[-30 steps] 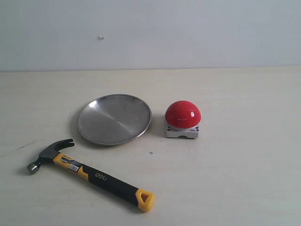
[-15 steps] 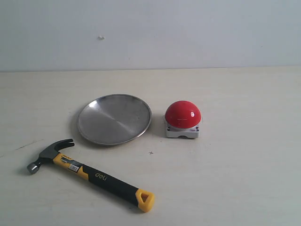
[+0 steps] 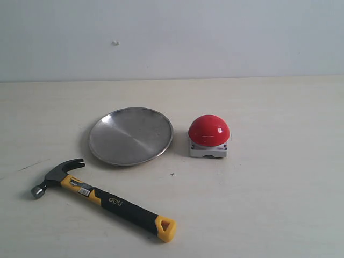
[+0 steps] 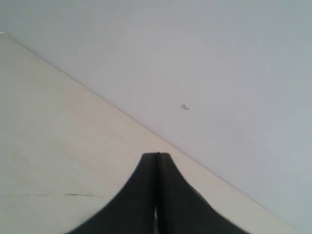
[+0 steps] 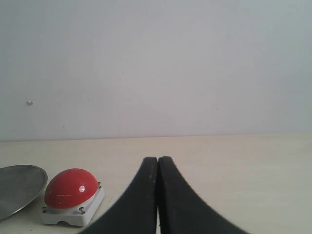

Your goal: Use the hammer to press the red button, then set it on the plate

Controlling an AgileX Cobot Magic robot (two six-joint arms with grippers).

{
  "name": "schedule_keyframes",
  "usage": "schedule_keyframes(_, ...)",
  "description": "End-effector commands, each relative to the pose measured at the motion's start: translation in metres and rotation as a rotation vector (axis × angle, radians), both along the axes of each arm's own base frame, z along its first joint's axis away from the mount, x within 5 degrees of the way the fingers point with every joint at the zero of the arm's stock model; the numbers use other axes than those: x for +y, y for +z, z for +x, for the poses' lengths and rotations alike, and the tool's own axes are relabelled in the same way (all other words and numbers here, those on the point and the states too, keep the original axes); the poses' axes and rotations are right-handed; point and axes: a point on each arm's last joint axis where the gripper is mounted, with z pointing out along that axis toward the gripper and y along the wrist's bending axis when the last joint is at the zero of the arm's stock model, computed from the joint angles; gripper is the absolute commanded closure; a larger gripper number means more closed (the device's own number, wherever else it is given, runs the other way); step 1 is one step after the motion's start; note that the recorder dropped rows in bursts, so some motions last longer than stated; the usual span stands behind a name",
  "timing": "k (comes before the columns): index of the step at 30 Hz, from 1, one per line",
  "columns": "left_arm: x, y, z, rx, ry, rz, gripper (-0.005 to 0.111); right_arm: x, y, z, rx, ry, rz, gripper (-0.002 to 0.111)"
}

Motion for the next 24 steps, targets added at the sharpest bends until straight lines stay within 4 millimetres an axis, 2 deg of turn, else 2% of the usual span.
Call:
schedule_keyframes(1, 0.0001, -0.0009, -0.0004, 0.002, 0.002, -0.021, 0.107, -0.0003, -0.0007, -0.0004, -0.007, -0.006, -0.007, 0.108)
schedule_keyframes(24, -0.0006, -0.0033, -0.0006, 0.029, -0.004, -0.018, 0.107, -0.0003, -0.0007, -0.0004, -0.007, -0.006, -0.007, 0.108)
